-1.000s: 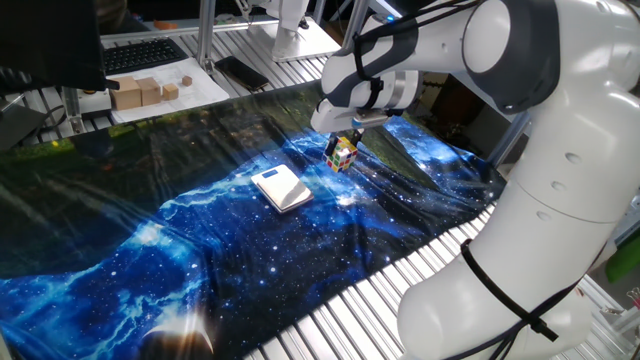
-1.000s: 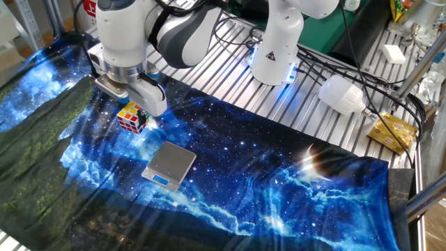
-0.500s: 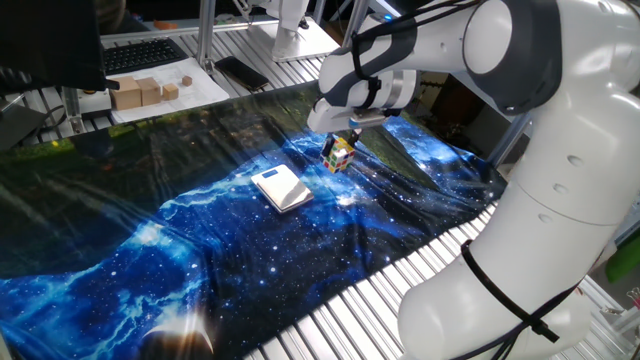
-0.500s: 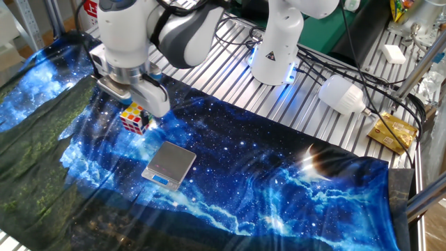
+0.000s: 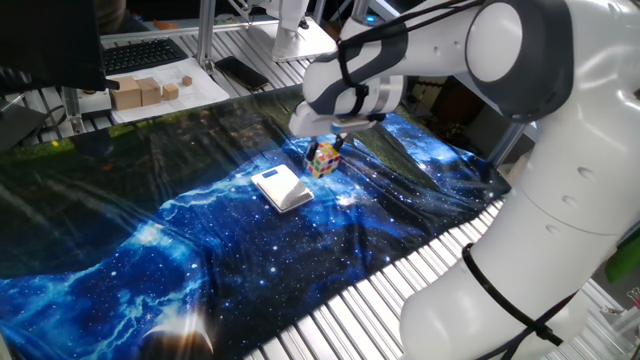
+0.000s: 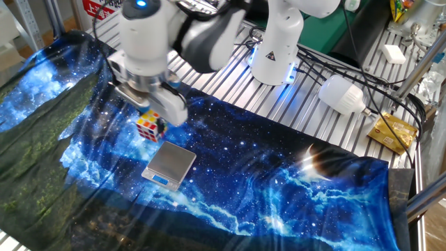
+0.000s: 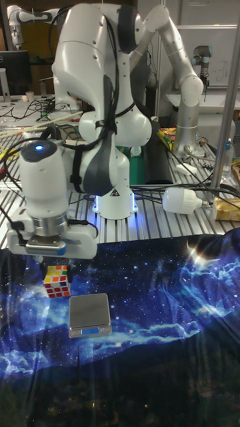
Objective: Place the block on the scale
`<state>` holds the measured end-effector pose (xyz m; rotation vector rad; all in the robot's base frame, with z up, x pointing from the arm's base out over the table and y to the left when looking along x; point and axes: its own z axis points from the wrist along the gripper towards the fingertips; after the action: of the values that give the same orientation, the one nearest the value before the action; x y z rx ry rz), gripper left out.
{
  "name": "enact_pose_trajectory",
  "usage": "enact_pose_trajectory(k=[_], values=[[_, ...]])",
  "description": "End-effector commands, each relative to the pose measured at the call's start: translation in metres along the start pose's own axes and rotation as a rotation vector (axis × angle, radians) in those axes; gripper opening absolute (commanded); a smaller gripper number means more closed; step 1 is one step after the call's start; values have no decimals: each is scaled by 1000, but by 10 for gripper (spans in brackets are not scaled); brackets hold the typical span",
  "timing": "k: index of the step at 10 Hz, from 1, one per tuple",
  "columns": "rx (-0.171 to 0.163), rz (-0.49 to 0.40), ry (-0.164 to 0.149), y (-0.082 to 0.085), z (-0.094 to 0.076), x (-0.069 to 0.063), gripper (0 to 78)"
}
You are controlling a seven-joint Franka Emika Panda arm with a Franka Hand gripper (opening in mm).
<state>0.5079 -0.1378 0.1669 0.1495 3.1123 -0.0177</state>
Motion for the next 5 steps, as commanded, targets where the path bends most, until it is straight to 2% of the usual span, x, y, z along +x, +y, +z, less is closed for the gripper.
enact_pose_trajectory(k=[1, 5], values=[[-3, 56, -14, 32, 3, 4, 14], [-3, 81, -15, 55, 7, 0, 14]])
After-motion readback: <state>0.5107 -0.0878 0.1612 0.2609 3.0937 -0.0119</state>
